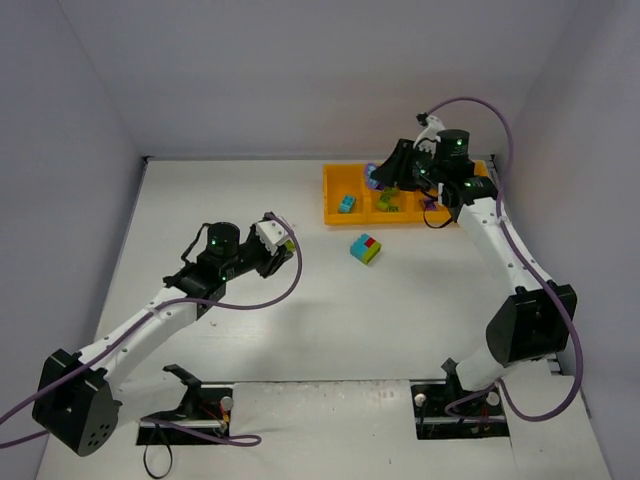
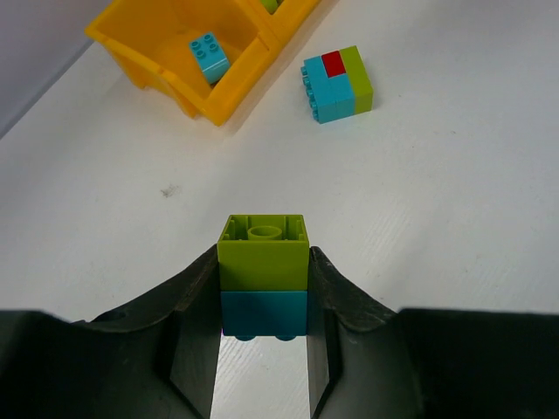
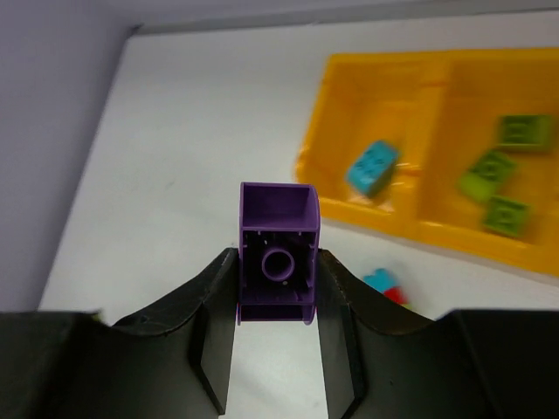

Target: Sort the legos into containers by color

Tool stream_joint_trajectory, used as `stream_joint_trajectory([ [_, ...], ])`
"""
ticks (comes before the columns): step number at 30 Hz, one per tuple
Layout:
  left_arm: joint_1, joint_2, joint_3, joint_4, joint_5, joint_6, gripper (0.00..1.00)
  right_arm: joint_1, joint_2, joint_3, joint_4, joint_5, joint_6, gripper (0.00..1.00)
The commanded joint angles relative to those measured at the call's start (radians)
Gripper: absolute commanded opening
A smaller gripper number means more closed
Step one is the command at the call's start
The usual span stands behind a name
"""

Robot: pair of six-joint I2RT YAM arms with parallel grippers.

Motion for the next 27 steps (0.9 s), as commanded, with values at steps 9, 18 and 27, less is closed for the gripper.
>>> stream_joint_trajectory([
  [9, 0.001, -0.114, -0.016, 0.12, 0.05, -0.053, 0.0, -0.209, 0.192, 0.039, 0.173, 0.564, -0.061, 0.0],
  [18, 0.001, -0.119, -0.014, 0.146, 0.08, -0.062, 0.0, -0.24, 0.416, 0.184, 0.185, 0.545, -0.093, 0.25],
  [27, 0.001, -0.091, 0.078, 0.054, 0.04, -0.102, 0.0, -0.238, 0.415, 0.244, 0.185, 0.435, -0.045, 0.73],
])
